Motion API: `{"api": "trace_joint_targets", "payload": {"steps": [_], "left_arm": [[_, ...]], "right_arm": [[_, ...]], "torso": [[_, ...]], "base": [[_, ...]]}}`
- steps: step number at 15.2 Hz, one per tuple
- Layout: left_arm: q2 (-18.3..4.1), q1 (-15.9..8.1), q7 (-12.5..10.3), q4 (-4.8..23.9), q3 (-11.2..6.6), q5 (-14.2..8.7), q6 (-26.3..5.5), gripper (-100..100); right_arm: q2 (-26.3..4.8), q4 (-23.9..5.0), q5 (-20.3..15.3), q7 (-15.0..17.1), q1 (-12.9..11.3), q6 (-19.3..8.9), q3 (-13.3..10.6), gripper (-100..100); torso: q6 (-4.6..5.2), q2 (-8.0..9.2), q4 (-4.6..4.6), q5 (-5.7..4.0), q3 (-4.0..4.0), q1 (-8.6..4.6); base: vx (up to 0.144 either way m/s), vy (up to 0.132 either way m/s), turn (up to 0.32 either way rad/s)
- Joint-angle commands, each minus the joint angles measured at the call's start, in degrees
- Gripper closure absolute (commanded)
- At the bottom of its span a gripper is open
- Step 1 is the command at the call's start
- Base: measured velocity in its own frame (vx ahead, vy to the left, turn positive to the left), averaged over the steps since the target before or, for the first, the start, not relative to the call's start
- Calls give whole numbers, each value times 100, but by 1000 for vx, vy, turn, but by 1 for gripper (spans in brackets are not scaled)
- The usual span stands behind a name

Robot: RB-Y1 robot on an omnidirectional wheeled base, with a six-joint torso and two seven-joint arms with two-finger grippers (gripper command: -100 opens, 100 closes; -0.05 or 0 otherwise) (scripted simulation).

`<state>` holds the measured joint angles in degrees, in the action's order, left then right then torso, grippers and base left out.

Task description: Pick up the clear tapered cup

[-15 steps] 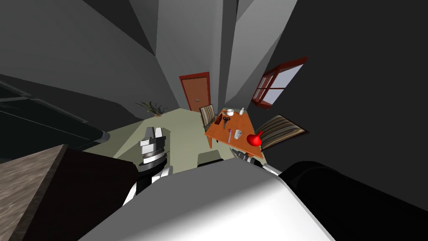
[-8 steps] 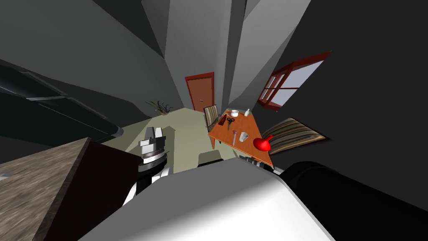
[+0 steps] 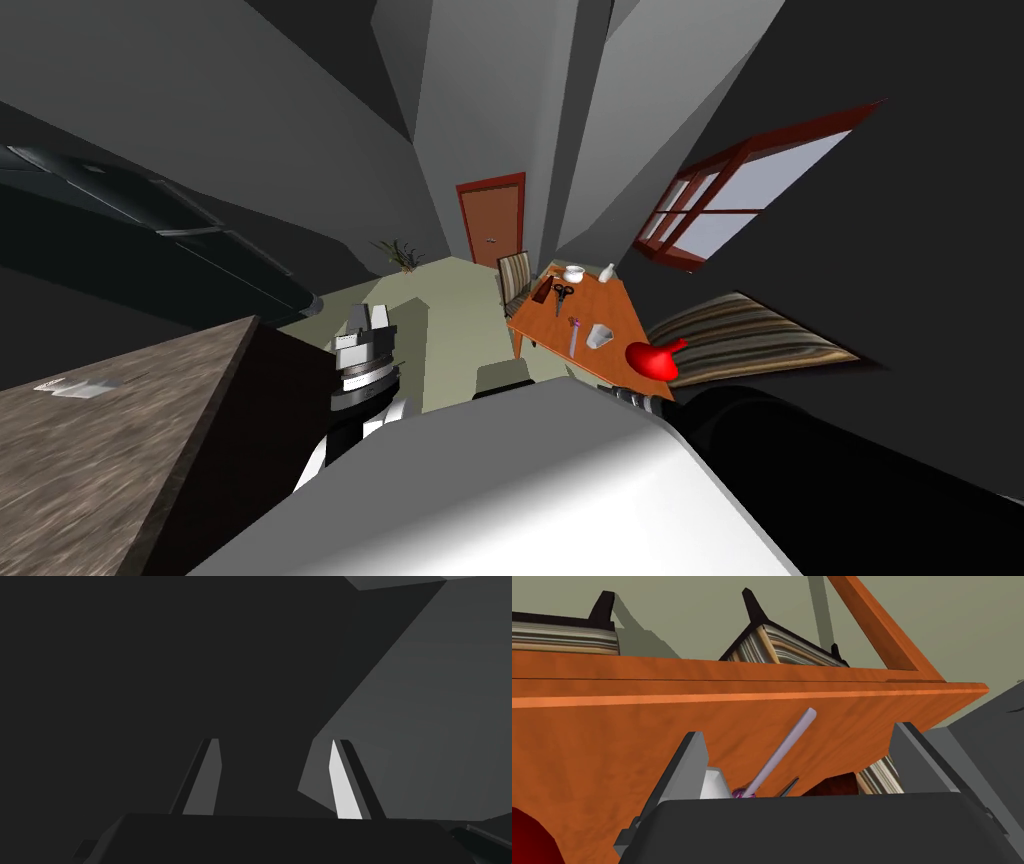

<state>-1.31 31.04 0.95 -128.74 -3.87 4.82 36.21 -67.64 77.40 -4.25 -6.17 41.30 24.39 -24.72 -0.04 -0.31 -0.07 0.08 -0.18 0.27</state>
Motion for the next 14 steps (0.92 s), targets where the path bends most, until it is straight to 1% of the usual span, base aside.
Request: {"api": "trace_joint_targets", "payload": {"steps": [1,2,3,4,5,7,8,9,10,11,12,13,14], "left_arm": [[0,0,0,0,0,0,0,0],[0,0,0,0,0,0,0,0],[0,0,0,0,0,0,0,0],[0,0,0,0,0,0,0,0],[0,0,0,0,0,0,0,0],[0,0,0,0,0,0,0,0],[0,0,0,0,-1,0,0,0],[0,0,0,0,0,0,0,0],[0,0,0,0,0,0,0,0],[0,0,0,0,0,0,0,0],[0,0,0,0,0,0,0,0],[0,0,0,0,0,0,0,0],[0,0,0,0,0,0,0,0]], "right_arm": [[-286,-170,21,-26,38,-49,-78,-100],[-302,-170,21,-26,38,-49,-78,-100],[-498,-389,48,-52,79,-64,-170,-100],[-565,-389,48,-52,79,-64,-170,-100],[-712,-597,76,-77,117,-75,-259,-100],[-813,-597,76,-77,117,-75,-259,-100],[-970,-793,103,-102,151,-84,-346,-100],[-1045,-793,103,-102,151,-84,-346,-100],[-1212,-975,130,-127,181,-89,-432,-100],[-1258,-975,130,-127,181,-89,-432,-100],[-1451,-1141,156,-150,208,-91,-515,-100],[-1451,-1141,156,-150,208,-91,-515,-100],[-1621,-1291,182,-173,231,-90,-596,-100]], "torso": [[0,0,0,0,0,0],[0,-2,-1,1,-1,0],[3,3,0,0,1,-2],[-1,2,1,-1,1,-4],[0,3,0,0,1,-5],[1,-2,0,0,-1,-1],[2,4,1,0,2,-4],[0,5,1,-1,2,-7],[0,4,1,-1,2,-8],[0,1,0,0,0,-7],[0,-1,0,-1,-1,-7],[-3,-3,-1,0,-2,-5],[0,-2,0,-1,-2,-2]], "base": [[99,57,167],[71,38,61],[81,42,108],[79,39,147],[98,52,199],[83,36,84],[75,24,108],[80,23,142],[97,27,166],[98,26,132],[94,34,170],[92,39,151],[106,27,145]]}}
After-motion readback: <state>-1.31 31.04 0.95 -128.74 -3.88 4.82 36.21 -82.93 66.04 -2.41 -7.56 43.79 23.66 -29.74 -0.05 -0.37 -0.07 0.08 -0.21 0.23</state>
